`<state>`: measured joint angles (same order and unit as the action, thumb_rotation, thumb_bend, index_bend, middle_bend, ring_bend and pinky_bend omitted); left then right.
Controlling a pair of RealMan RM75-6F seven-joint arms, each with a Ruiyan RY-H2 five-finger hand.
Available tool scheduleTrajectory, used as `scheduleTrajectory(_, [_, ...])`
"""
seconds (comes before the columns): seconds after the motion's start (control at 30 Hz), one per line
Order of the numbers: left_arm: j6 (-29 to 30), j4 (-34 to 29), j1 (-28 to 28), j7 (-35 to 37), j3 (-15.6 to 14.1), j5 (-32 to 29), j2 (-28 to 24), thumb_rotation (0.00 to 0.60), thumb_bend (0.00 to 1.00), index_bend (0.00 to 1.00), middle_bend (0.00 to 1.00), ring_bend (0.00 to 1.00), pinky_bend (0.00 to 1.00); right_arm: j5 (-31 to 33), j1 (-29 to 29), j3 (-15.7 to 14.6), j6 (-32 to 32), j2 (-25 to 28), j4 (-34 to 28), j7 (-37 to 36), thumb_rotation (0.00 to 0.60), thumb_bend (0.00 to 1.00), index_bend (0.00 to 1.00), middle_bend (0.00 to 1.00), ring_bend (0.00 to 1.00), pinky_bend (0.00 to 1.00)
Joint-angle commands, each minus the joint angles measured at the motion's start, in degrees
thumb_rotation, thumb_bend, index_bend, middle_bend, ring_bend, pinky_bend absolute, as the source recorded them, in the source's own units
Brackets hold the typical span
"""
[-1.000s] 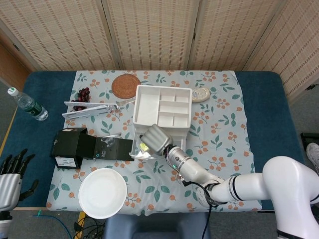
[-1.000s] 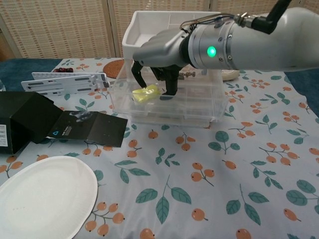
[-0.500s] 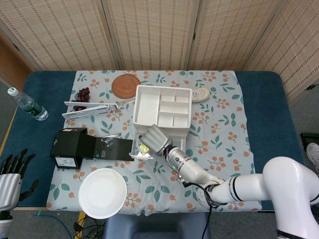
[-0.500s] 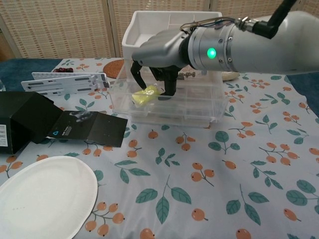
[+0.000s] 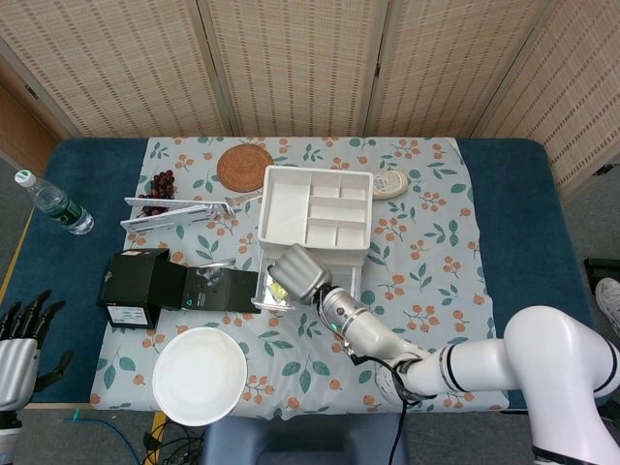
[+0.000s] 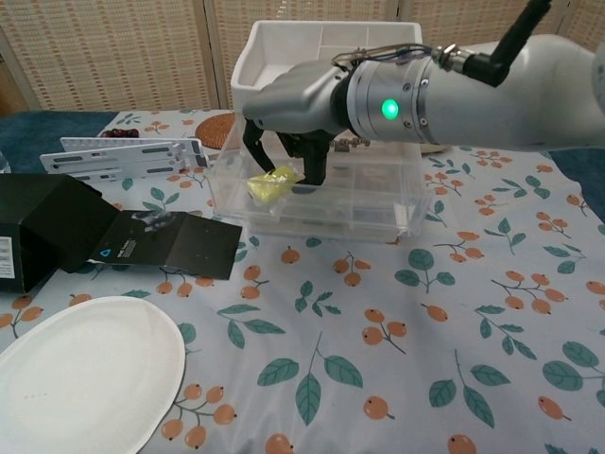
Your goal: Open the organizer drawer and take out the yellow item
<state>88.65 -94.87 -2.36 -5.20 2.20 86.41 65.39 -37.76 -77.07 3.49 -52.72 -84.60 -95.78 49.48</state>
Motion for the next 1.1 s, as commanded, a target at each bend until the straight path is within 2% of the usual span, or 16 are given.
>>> scheduleTrajectory(0.03, [0.01, 0.05, 0.04, 0.08, -0.02, -0.03, -0.01, 0.6, 0.32, 0.15, 0.07, 0.12, 0.06, 0.22, -0.02, -0.01, 0.03, -0.03, 0.04, 0.23, 0.6, 0.36, 0.47, 1.0, 1.0, 1.0])
scheduleTrajectory(0.23, [0.0, 0.23, 0.08, 0.19, -0.05, 0.03, 0.07, 0.6, 0.32, 0.15, 0.07, 0.12, 0.06, 0.22, 0.06, -0.07, -0.52, -0.47, 0.34, 0.95, 0.6, 0.4, 0.48, 1.0, 1.0, 1.0])
scheduleTrajectory(0.6, [0.11, 0.15, 0.11, 0.09, 0.01, 0.1, 0.04, 0.6, 0.32, 0.15, 0.07, 0.12, 0.06, -1.34, 1.06, 0.43, -1.02, -0.82, 0.71, -0.04, 0.6, 0.48, 0.61, 1.0, 1.0, 1.0])
scheduleTrajectory(0.87, [-0.01, 0.07, 0.04, -0.02, 0.0, 0.17, 0.06, 0.6, 0.32, 0.15, 0.07, 0.12, 0.06, -3.68, 2.41, 1.05, -1.64, 0.02, -0.48, -1.84, 0.6, 0.49, 0.63, 1.0, 1.0, 1.0])
scheduleTrajectory(1.1, [-0.02, -0.14, -0.13, -0.06, 0.14, 0.33, 0.02, 0.6, 0.32, 0.15, 0.07, 0.12, 0.06, -7.65, 4.31, 2.22, -3.55, 2.07, -3.91, -4.32, 0.6, 0.49, 0.63, 1.0, 1.0, 1.0])
